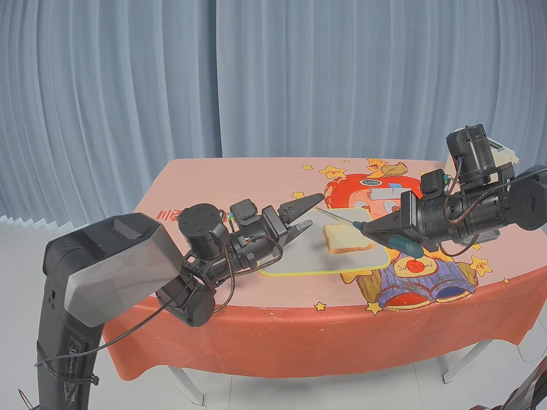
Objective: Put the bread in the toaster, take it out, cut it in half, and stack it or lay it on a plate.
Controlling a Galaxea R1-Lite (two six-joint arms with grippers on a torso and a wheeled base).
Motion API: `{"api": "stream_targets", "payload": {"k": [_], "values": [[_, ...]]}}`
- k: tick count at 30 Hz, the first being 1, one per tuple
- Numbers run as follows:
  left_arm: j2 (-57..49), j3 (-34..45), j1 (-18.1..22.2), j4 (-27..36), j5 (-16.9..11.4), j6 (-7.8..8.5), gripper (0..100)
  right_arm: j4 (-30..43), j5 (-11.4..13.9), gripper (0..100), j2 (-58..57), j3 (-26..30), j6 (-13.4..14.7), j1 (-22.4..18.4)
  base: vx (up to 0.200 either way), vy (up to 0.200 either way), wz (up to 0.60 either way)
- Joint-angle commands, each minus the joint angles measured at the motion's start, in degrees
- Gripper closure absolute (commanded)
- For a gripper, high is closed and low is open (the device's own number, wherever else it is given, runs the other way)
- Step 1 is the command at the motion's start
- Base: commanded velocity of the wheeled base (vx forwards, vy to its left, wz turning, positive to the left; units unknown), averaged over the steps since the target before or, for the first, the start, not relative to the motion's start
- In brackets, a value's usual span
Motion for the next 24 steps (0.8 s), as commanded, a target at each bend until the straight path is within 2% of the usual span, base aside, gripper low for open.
{"api": "stream_targets", "payload": {"k": [1, 2, 5, 7, 8, 11, 13, 17, 23, 24], "values": [[-4.45, 2.63, -0.13, -1.05, -0.47, -4.37, 0, 0.37, -1.44, 100, -1.17, 1.33, -3.42, 1.72, 0.000, 0.000, 0.00], [-4.54, 2.81, -0.22, -1.05, -0.47, -5.87, 0, 0.28, -1.52, 100, -1.52, 1.68, -4.73, 1.90, 0.000, 0.000, 0.00], [-4.54, 2.90, -0.22, -1.05, -0.64, -7.18, 0, 0.20, -2.58, 100, -2.23, 2.12, -7.63, 2.07, 0.000, 0.000, 0.00], [-4.45, 2.90, -0.22, -0.78, -0.64, -7.18, 0, 0.28, -3.19, 100, -2.40, 2.30, -9.39, 2.16, 0.000, 0.000, 0.00], [-4.10, 2.90, -0.22, -0.52, -0.64, -7.27, 0, 0.28, -4.25, 100, -2.58, 2.82, -11.50, 2.51, 0.000, 0.000, 0.00], [-4.01, 2.98, -0.13, 0.98, -0.73, -7.27, 0, 0.11, -6.53, 100, -2.49, 3.44, -13.88, 2.95, 0.000, 0.000, 0.00], [-4.10, 3.51, -0.22, 2.73, -1.26, -7.18, 0, 0.02, -7.15, 100, -2.58, 3.70, -15.28, 3.30, 0.000, 0.000, 0.00], [-4.45, 4.30, -0.30, 4.67, -3.28, -7.27, 0, -0.07, -8.03, 100, -3.02, 3.79, -16.78, 4.27, 0.000, 0.000, 0.00], [-4.36, 4.30, -0.30, 5.99, -3.37, -7.27, 0, -0.07, -8.64, 100, -3.46, 3.88, -18.18, 5.50, 0.000, 0.000, 0.00], [-4.45, 3.95, -0.30, 7.83, -3.37, -7.27, 0, -0.07, -8.73, 100, -3.63, 4.06, -18.80, 6.20, 0.000, 0.000, 0.00]]}}
